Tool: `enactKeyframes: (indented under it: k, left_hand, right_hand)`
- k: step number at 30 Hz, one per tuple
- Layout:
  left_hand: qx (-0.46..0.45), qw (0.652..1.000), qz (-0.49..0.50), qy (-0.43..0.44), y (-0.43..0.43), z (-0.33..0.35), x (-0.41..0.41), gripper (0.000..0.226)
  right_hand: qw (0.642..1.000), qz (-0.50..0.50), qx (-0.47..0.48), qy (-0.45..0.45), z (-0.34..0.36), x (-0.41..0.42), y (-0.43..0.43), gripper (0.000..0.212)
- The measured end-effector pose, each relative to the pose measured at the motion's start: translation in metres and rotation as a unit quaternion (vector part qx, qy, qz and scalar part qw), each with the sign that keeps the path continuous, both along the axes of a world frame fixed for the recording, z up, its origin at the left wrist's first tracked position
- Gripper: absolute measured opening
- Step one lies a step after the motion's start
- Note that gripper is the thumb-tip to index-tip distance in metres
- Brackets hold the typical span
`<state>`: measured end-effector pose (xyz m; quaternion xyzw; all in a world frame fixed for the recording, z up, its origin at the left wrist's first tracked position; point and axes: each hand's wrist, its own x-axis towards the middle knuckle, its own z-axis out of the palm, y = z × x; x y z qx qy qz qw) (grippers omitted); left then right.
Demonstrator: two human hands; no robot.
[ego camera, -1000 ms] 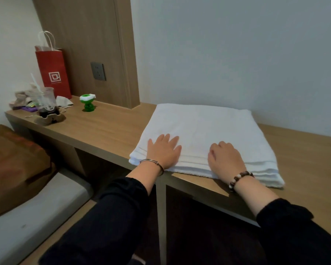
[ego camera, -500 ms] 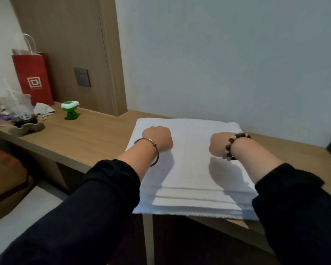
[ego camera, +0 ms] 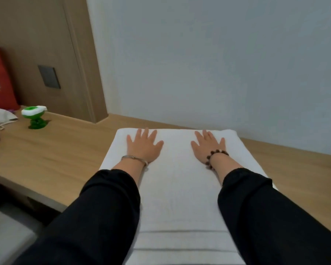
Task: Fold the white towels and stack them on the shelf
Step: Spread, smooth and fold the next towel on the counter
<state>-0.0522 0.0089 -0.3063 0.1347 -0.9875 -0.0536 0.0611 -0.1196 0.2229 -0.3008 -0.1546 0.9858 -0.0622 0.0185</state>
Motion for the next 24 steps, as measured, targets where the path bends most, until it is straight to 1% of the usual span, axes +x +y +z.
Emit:
enactKeyframes:
  k: [5,9,14,19,20,22,24]
  left_hand:
    - [0.002,0.997,0.079,-0.006,-0.016,0.001,0.006,0.067]
    - [0.031,0.991,0.132,-0.012,-0.024,0.004,0.014,0.067]
    - [0.060,0.987,0.151,-0.021,-0.027,0.007,0.022,0.066]
    - [0.080,0.982,0.169,-0.025,-0.028,0.008,0.024,0.067]
    - [0.083,0.981,0.174,-0.024,-0.029,0.008,0.024,0.066]
    - [0.086,0.980,0.178,-0.019,-0.029,0.008,0.024,0.064]
    - [0.083,0.980,0.182,-0.006,-0.028,0.007,0.023,0.063]
  right_hand:
    - [0.995,-0.101,0.011,0.015,0.000,-0.013,0.023,0.062]
    - [0.990,-0.137,0.014,0.021,0.000,-0.019,0.026,0.064]
    - [0.982,-0.188,-0.008,0.006,0.002,-0.026,0.038,0.068]
    - [0.979,-0.200,-0.041,0.017,0.003,-0.029,0.041,0.059]
    - [0.977,-0.202,-0.057,0.022,0.004,-0.030,0.041,0.056]
    - [0.964,-0.232,-0.122,0.039,0.005,-0.035,0.043,0.051]
    - [0.929,-0.289,-0.229,0.046,0.009,-0.040,0.047,0.045]
